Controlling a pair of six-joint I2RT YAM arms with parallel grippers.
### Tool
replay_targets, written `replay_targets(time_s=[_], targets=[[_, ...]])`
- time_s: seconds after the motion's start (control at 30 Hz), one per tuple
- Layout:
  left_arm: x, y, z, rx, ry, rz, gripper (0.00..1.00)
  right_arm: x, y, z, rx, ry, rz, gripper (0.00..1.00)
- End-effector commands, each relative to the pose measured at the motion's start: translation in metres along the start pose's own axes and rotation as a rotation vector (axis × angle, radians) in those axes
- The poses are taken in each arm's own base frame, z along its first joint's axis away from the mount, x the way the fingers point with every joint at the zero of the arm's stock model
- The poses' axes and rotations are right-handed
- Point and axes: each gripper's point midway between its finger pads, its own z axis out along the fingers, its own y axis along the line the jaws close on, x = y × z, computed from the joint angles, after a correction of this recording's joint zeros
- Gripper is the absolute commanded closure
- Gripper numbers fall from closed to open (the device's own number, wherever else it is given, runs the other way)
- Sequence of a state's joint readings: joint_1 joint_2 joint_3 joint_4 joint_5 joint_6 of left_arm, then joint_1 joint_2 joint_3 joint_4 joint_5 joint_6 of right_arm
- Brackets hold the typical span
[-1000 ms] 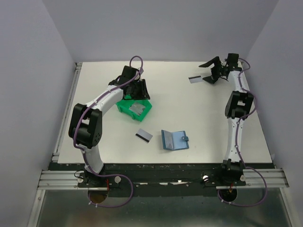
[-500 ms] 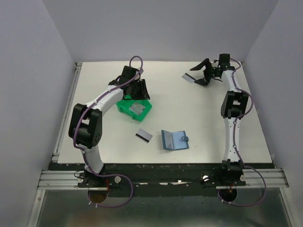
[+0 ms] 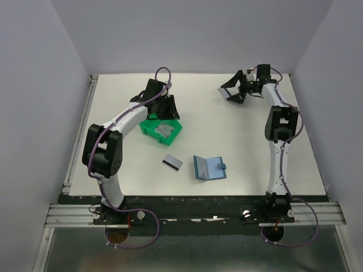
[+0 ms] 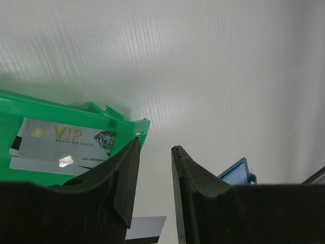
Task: Put the credit cards into the card holder
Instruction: Move the credit card to the center of the board.
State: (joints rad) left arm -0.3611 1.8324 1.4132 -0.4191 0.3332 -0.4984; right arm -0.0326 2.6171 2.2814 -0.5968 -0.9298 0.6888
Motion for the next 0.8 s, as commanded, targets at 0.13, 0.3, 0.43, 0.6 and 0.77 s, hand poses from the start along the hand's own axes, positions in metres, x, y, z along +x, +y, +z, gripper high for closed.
replay_targets(time_s=[0.13,0.3,0.43,0.6,0.77], targets=[[-0.012,-0.009,-0.012,0.018,-0.032,-0.001,0.57,-0.086,0.027,-0.029,-0.118,-0.254,-0.008,0.00],[-0.014,-0.009,-0.010,0.020,-0.031,0.004,0.57,-0.097,-0.003,-0.014,-0.079,-0.284,0.118,0.00],[-0.015,-0.010,-0.009,0.020,-0.031,0.009,0.57,-0.096,-0.018,-0.008,-0.043,-0.279,0.169,0.00],[-0.015,-0.010,-0.005,0.030,-0.025,0.002,0.57,-0.090,-0.027,-0.005,-0.013,-0.250,0.199,0.00],[-0.018,-0.011,-0.004,0.031,-0.029,0.002,0.57,-0.076,-0.029,0.003,-0.014,-0.189,0.211,0.00]])
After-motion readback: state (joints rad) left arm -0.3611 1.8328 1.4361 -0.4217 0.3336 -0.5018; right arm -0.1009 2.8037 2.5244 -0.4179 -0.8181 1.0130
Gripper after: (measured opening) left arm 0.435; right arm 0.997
